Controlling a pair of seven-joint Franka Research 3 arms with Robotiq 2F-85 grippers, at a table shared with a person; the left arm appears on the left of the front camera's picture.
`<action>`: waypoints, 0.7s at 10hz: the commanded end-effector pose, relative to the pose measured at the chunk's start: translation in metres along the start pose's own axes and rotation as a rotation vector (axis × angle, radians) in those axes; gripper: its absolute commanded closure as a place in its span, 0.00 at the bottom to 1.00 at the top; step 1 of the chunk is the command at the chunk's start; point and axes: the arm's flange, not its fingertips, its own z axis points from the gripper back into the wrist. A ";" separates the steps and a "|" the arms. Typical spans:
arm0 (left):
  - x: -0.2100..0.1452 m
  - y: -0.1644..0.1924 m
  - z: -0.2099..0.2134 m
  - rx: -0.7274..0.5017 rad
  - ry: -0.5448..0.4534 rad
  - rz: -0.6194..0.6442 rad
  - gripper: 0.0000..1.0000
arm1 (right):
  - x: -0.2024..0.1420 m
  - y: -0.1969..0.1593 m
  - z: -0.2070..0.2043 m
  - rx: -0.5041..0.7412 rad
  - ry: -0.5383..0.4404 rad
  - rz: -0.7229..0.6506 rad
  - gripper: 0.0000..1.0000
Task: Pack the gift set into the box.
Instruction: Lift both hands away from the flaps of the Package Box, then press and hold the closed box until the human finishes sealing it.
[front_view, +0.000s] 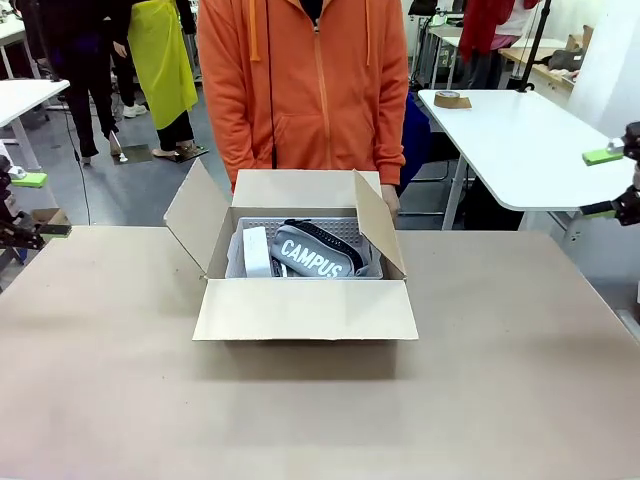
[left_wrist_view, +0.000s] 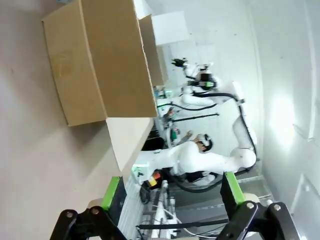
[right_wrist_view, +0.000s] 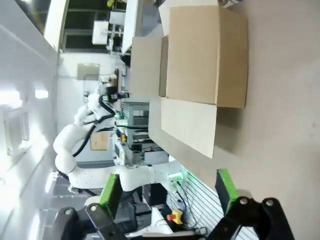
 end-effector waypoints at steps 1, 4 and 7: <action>-0.001 -0.031 -0.009 0.112 0.022 -0.053 0.00 | 0.000 0.017 -0.002 -0.017 -0.022 0.035 0.00; -0.001 -0.031 -0.009 0.112 0.022 -0.053 0.00 | 0.000 0.017 -0.002 -0.017 -0.022 0.035 0.00; -0.001 -0.031 -0.009 0.112 0.022 -0.053 0.00 | 0.000 0.017 -0.002 -0.017 -0.022 0.035 0.00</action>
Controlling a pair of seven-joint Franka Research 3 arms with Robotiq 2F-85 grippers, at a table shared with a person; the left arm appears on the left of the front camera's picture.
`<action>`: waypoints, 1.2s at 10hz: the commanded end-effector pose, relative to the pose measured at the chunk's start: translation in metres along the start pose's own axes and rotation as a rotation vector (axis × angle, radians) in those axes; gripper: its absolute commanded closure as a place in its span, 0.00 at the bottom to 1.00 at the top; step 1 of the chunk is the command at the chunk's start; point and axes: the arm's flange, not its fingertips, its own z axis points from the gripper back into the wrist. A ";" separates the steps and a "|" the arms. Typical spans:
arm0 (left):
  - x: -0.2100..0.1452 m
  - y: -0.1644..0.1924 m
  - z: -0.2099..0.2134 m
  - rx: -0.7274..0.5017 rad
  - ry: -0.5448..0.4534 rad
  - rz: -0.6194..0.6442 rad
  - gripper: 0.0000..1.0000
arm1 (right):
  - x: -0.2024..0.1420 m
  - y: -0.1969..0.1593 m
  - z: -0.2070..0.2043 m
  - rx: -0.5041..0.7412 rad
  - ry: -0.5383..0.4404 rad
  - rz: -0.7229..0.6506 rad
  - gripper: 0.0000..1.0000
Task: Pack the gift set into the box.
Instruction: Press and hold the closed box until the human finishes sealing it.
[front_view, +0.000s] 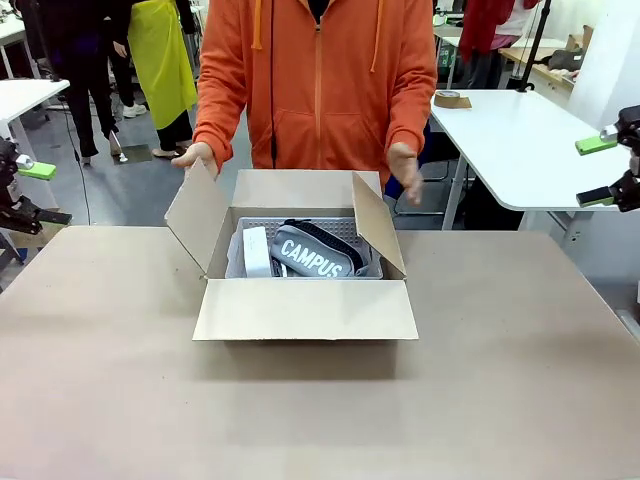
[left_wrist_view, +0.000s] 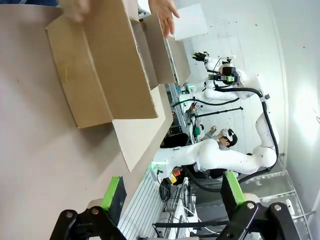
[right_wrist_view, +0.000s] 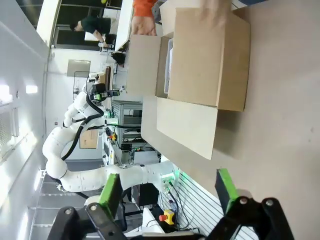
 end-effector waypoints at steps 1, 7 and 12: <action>-0.005 -0.001 0.000 0.008 0.004 0.011 0.00 | 0.000 0.002 -0.003 0.017 -0.014 0.005 0.00; -0.005 -0.001 0.000 0.008 0.004 0.011 0.00 | 0.000 0.002 -0.003 0.017 -0.014 0.005 0.00; -0.005 -0.001 0.000 0.008 0.004 0.011 0.00 | 0.000 0.002 -0.003 0.017 -0.014 0.005 0.00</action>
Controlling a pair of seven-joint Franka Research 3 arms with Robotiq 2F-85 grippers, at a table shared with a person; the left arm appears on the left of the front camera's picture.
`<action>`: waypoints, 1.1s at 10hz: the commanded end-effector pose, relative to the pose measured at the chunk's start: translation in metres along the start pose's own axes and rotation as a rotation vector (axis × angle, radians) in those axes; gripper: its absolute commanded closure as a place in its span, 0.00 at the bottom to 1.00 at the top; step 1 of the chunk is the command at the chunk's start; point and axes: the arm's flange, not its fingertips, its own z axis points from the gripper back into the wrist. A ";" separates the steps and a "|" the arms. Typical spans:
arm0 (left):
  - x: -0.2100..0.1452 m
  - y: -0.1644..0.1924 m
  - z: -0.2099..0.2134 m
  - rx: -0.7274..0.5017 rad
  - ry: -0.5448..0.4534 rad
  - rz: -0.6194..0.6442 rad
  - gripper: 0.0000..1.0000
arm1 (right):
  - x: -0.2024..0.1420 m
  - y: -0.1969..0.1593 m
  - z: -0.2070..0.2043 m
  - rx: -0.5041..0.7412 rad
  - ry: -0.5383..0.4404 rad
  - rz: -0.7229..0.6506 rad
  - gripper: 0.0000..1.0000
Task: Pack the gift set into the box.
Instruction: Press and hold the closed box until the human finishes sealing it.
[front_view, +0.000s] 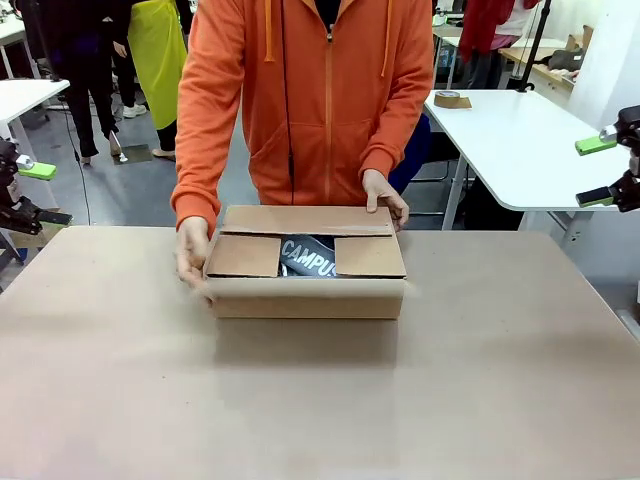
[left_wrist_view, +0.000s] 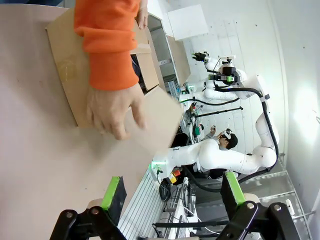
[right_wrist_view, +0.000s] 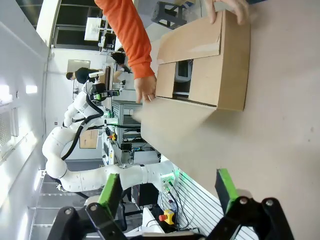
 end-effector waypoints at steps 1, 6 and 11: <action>-0.004 -0.001 0.000 0.008 0.004 0.010 0.00 | 0.000 0.002 -0.002 0.018 -0.015 0.005 0.00; -0.004 -0.001 0.000 0.008 0.004 0.010 0.00 | 0.000 0.002 -0.002 0.018 -0.015 0.005 0.00; -0.004 -0.001 0.000 0.008 0.004 0.010 0.00 | 0.000 0.002 -0.002 0.018 -0.015 0.005 0.00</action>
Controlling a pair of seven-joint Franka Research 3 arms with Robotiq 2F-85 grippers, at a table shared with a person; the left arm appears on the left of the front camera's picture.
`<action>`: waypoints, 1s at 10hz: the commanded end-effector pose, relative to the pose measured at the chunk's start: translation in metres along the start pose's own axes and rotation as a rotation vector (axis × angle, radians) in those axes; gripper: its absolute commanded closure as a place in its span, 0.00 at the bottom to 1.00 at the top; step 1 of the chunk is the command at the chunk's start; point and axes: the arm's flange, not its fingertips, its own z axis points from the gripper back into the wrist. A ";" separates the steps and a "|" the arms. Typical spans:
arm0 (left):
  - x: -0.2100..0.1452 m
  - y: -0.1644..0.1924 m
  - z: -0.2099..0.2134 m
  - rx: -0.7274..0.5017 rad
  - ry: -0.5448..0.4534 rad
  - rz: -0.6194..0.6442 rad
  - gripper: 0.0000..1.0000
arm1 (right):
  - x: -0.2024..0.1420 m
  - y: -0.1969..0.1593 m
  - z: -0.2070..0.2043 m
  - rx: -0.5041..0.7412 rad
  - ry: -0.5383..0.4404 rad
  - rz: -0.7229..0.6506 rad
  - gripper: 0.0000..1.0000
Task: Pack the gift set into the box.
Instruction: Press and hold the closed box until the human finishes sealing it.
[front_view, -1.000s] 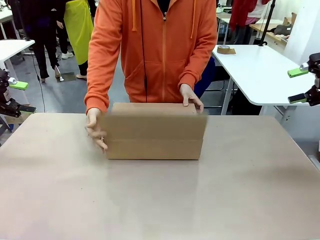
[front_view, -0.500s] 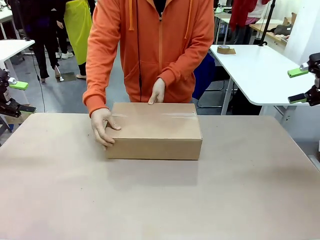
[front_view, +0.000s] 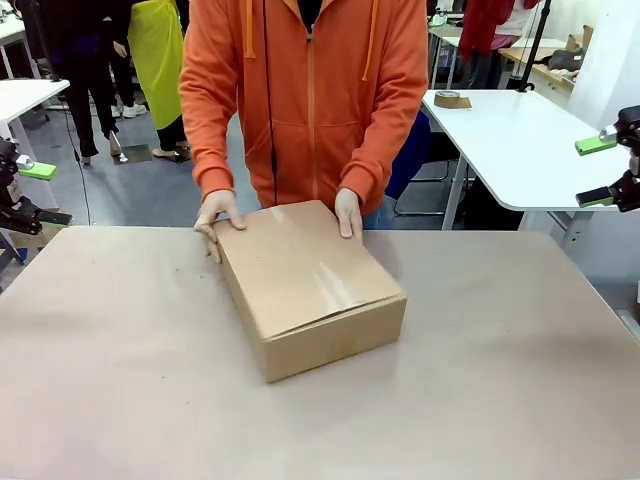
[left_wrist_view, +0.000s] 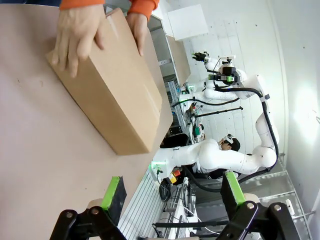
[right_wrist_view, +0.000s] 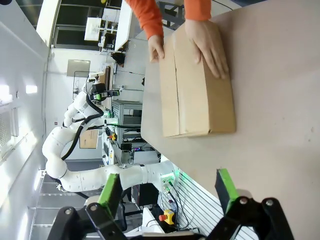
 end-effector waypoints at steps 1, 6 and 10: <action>-0.004 -0.001 0.000 0.008 0.004 0.010 0.00 | 0.000 0.002 -0.002 0.018 -0.015 0.005 0.00; -0.004 -0.001 0.000 0.008 0.004 0.010 0.00 | 0.000 0.002 -0.002 0.018 -0.015 0.005 0.00; 0.049 -0.027 -0.087 0.062 0.178 -0.171 0.00 | 0.032 0.083 -0.114 -0.057 0.145 0.535 0.00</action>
